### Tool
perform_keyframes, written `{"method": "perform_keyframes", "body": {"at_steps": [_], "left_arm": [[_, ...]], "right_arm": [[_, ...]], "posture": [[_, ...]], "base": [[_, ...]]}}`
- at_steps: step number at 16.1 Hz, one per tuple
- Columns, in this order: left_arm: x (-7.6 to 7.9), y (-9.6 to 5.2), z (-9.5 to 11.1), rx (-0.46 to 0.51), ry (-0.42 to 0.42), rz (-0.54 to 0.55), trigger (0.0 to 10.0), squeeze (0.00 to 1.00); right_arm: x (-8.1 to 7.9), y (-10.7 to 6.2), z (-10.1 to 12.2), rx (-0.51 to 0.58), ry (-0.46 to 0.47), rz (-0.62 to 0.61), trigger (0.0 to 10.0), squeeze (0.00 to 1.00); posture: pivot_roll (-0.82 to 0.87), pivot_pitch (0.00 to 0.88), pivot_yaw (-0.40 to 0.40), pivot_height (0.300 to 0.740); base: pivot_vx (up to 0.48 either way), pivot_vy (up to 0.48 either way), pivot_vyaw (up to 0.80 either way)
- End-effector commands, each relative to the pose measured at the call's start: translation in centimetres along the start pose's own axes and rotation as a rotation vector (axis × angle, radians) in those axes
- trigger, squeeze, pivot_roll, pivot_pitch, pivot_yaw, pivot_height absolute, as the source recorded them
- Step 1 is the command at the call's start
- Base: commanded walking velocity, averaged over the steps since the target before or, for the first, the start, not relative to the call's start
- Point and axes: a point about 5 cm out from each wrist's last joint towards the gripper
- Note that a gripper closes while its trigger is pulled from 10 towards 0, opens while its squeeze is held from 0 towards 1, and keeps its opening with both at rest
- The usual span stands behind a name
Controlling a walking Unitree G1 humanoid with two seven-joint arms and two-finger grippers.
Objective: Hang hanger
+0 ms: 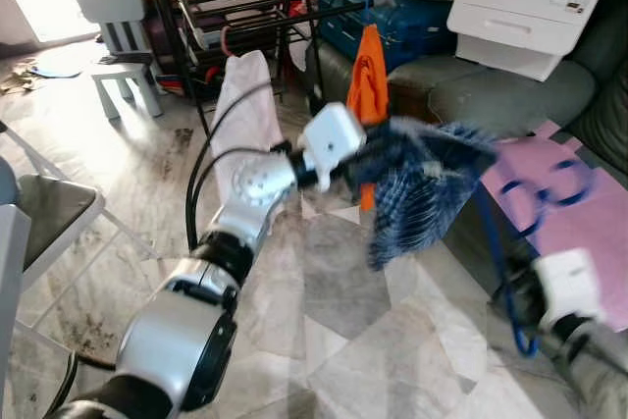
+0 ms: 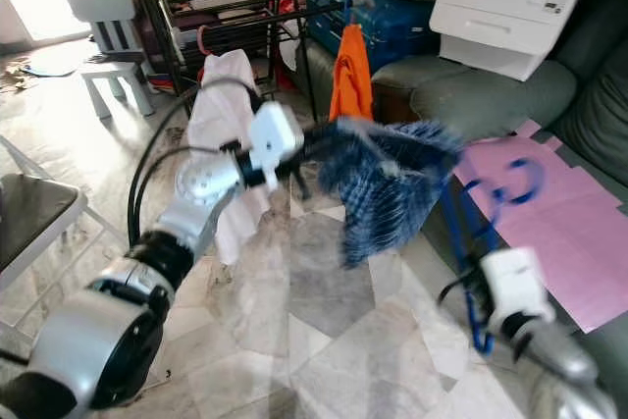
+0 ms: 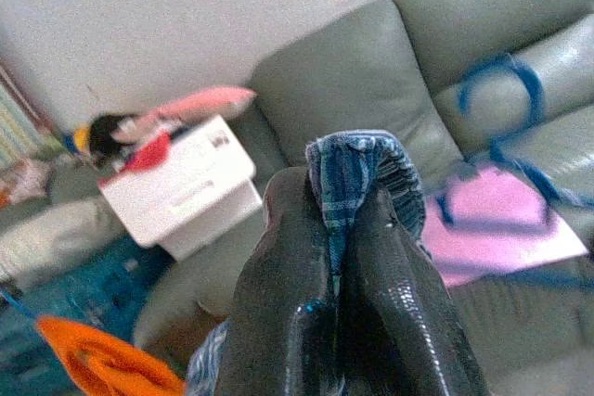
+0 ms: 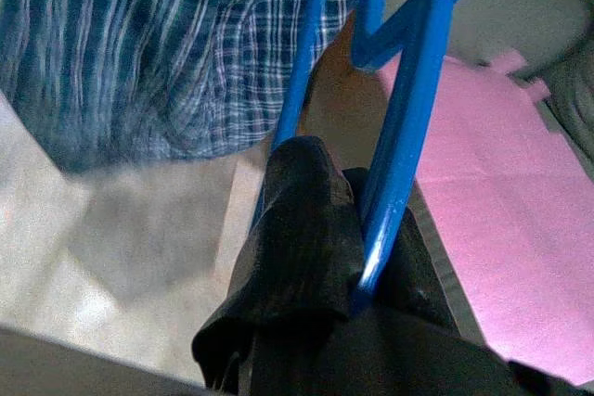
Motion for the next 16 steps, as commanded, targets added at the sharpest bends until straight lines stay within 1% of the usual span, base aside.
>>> {"method": "perform_keyframes", "body": {"at_steps": [1, 2, 3, 4, 5, 6, 7, 8, 9, 10, 11, 13, 15, 16], "left_arm": [[0.6, -0.1, -0.2, -0.008, -0.017, -0.059, 10.0, 0.0], [1.9, -0.3, -1.0, -0.039, -0.051, -0.119, 10.0, 0.0], [3.4, -0.8, -1.9, -0.077, -0.059, -0.167, 10.0, 0.0], [4.9, -1.4, -3.1, -0.135, -0.061, -0.2, 10.0, 0.0], [5.6, -1.6, -3.5, -0.162, -0.058, -0.212, 10.0, 0.0], [6.6, -1.9, -4.1, -0.193, -0.067, -0.226, 10.0, 0.0], [7.2, -2.0, -4.5, -0.221, -0.053, -0.243, 10.0, 0.0], [7.7, -2.1, -4.7, -0.24, -0.043, -0.261, 10.0, 0.0], [8.1, -2.1, -4.9, -0.255, -0.049, -0.265, 10.0, 0.0], [8.4, -2.1, -5.0, -0.259, -0.041, -0.277, 10.0, 0.0], [8.8, -2.2, -5.2, -0.27, -0.047, -0.285, 10.0, 0.0], [9.2, -2.5, -5.5, -0.29, -0.056, -0.297, 10.0, 0.0], [9.8, -2.7, -5.8, -0.298, -0.114, -0.333, 10.0, 0.0], [9.9, -2.8, -5.8, -0.297, -0.139, -0.329, 10.0, 0.54]], "right_arm": [[1.1, 0.1, 1.1, 0.057, 0.089, -0.066, 10.0, 0.0], [1.2, 0.5, 2.5, 0.126, 0.162, -0.078, 10.0, 0.0], [0.8, 1.1, 4.2, 0.203, 0.259, -0.066, 10.0, 0.0], [-0.9, 1.7, 5.4, 0.242, 0.308, -0.013, 10.0, 0.0], [-1.9, 2.0, 5.8, 0.245, 0.308, 0.017, 10.0, 0.0], [-4.4, 2.3, 6.5, 0.246, 0.282, 0.082, 10.0, 0.0], [-7.0, 2.2, 7.4, 0.266, 0.308, 0.18, 10.0, 0.0], [-9.2, 2.0, 8.1, 0.273, 0.323, 0.268, 10.0, 0.0], [-11.0, 1.7, 8.5, 0.272, 0.328, 0.344, 10.0, 0.0], [-12.1, 1.4, 8.9, 0.278, 0.337, 0.392, 10.0, 0.0], [-12.5, 1.3, 9.2, 0.287, 0.315, 0.383, 10.0, 0.0], [-11.6, 1.3, 9.6, 0.321, 0.259, 0.299, 10.0, 0.0], [-11.1, 1.4, 9.1, 0.325, 0.1, 0.231, 10.0, 0.0], [-11.2, 1.5, 8.6, 0.306, 0.04, 0.222, 10.0, 0.0]], "posture": [[-0.02, 0.0, 0.049, 0.74], [-0.02, 0.0, 0.049, 0.74], [-0.02, 0.0, 0.049, 0.74], [-0.02, 0.0, 0.048, 0.74], [-0.01, 0.0, 0.046, 0.74], [-0.01, 0.0, 0.041, 0.74], [-0.01, 0.0, 0.041, 0.74], [-0.01, 0.0, 0.044, 0.74], [-0.01, 0.0, 0.044, 0.74], [-0.02, 0.0, 0.046, 0.74], [-0.02, 0.0, 0.047, 0.74], [-0.02, 0.0, 0.047, 0.74], [-0.02, 0.0, 0.041, 0.74], [-0.02, 0.0, 0.04, 0.74]], "base": [[0.0, 0.0, 0.0], [0.0, 0.0, 0.0], [0.0, 0.0, 0.0], [0.0, 0.0, 0.0], [0.0, 0.0, 0.0], [0.0, 0.0, 0.0], [0.0, 0.0, 0.0], [0.0, 0.0, 0.0], [0.0, 0.0, 0.0], [0.0, 0.0, 0.0], [0.0, 0.0, 0.0], [0.0, 0.0, 0.0], [0.0, 0.0, 0.0], [0.0, 0.0, 0.0]]}}
Point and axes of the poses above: a point about 5 cm out from each wrist's last joint towards the gripper, its own y axis pointing out of the wrist towards the gripper, its own z axis along the axis of the wrist's last joint, x = y × z, and after that the axes turned 8 degrees about y, right-handed
